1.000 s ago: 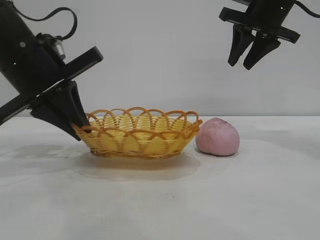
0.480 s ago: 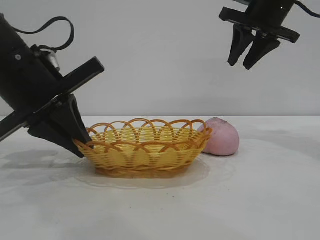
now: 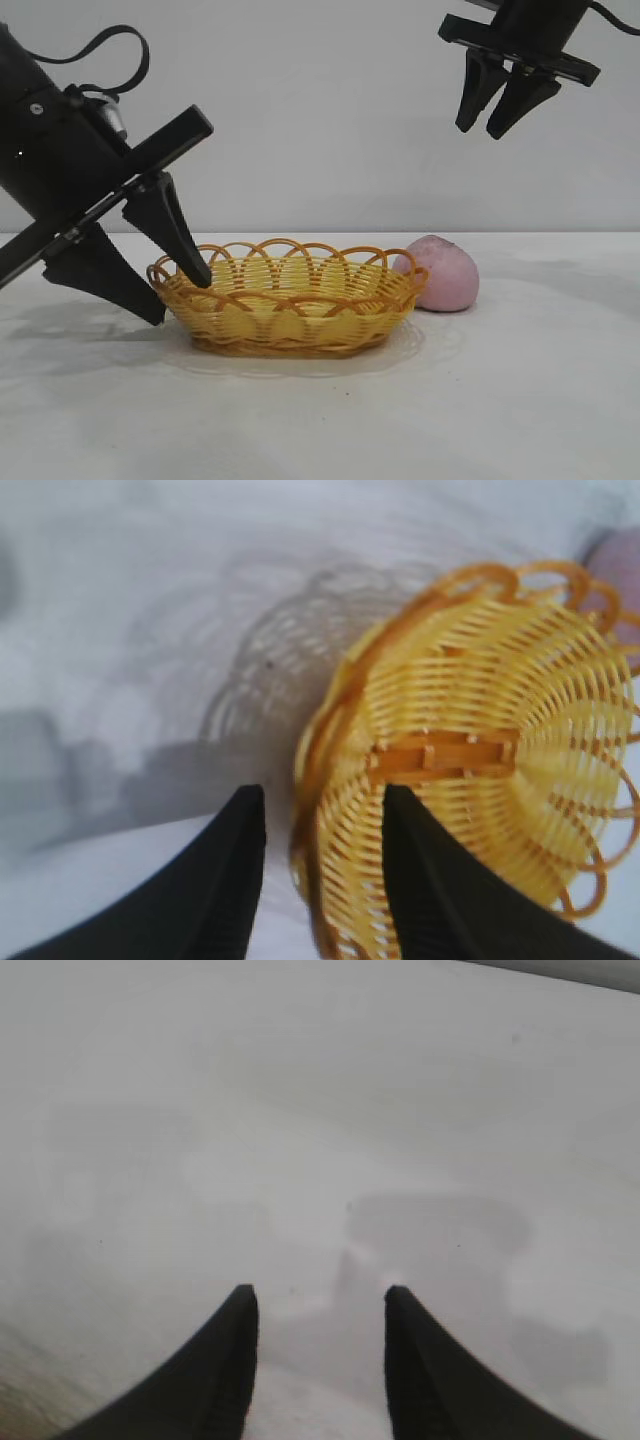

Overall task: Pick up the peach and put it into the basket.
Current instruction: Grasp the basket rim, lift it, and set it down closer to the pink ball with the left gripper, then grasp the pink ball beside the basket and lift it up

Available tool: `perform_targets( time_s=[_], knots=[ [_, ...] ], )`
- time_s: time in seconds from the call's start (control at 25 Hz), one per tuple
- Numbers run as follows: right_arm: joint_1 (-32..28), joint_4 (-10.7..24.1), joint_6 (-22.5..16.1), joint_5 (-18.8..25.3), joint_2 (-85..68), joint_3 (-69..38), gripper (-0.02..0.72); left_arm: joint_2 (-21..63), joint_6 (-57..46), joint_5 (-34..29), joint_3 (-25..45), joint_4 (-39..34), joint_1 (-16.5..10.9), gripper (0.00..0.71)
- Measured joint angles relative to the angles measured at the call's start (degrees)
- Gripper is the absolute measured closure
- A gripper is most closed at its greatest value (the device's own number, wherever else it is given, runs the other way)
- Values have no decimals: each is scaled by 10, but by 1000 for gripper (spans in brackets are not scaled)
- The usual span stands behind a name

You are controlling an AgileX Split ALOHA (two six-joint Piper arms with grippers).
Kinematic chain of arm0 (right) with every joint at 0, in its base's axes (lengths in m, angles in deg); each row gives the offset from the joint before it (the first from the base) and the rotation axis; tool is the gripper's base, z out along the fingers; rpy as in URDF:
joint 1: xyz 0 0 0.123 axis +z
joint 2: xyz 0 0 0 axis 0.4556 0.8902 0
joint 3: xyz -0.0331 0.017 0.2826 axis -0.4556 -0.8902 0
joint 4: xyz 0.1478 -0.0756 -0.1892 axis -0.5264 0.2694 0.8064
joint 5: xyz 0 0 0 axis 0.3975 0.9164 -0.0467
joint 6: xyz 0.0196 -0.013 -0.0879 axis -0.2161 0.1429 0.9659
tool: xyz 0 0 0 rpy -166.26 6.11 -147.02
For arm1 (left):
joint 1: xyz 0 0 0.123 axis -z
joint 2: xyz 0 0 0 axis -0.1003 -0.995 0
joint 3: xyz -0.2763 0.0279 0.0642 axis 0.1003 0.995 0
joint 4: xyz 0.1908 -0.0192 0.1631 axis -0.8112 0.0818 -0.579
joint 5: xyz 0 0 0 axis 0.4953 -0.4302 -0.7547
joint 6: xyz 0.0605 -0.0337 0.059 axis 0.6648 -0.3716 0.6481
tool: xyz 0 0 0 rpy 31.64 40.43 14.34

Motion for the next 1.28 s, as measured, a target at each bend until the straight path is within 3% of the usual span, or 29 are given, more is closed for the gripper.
perform_targets(
  time_s=[0.2, 0.4, 0.52, 0.68, 0.84, 1.0, 1.28],
  knots=[
    [0, 0, 0, 0, 0, 0, 456, 13, -3, -11, 0, -27, -26, 451],
    [0, 0, 0, 0, 0, 0, 456, 50, 31, -13, -3, -100, -75, 451],
    [0, -1, 0, 0, 0, 0, 456, 57, -30, 7, -30, -292, -81, 451],
    [0, -1, 0, 0, 0, 0, 456, 57, -293, 24, -83, -641, -82, 451],
    [0, -2, 0, 4, 0, 0, 456, 57, -527, -7, -147, -902, -89, 451],
    [0, -2, 0, 6, 0, 0, 456, 57, -572, -24, -189, -944, -101, 451],
    [0, -3, 0, 13, 0, 0, 456, 118, -517, -17, -150, -819, -102, 451]
  ],
)
